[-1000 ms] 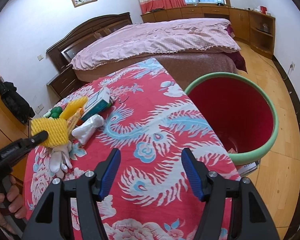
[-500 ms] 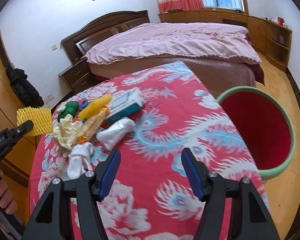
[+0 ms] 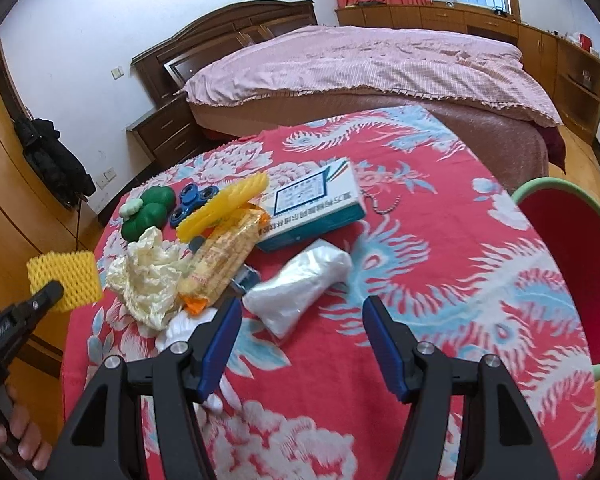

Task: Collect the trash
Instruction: 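Lift the yellow foam net with the left gripper while the right gripper grasps the clear plastic bag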

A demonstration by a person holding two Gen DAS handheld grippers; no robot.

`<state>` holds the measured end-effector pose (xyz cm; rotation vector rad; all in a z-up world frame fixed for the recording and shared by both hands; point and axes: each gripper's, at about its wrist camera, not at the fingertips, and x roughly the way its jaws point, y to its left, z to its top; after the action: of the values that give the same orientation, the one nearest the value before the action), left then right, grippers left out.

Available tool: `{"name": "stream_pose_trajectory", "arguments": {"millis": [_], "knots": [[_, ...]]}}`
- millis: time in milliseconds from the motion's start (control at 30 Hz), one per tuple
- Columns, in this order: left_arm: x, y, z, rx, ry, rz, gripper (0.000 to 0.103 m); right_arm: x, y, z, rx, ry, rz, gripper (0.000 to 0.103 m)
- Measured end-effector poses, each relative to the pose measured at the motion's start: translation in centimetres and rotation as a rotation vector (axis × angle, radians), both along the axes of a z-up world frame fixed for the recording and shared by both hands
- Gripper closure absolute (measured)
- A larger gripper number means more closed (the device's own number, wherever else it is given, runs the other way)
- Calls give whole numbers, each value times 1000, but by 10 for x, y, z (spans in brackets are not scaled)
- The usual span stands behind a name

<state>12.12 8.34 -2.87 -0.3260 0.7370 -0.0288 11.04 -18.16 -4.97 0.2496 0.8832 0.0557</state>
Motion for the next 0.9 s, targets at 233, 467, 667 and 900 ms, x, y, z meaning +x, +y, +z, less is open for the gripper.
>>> {"name": "stream_pose_trajectory", "arguments": {"millis": [233,467,667,900], "knots": [[3,5,-14,-19,29,3,92,18,9,-16,9,40,-14,37],[4,6,-19,-18,42,1,92,24,10,-23,6,32,-33,38],[3,6,-17,-15,41,-1,92,20,8,-24,-1,23,-19,58],[-8,-1,-3,4,13,-18,92,4,4,-18,1,7,0,60]]}}
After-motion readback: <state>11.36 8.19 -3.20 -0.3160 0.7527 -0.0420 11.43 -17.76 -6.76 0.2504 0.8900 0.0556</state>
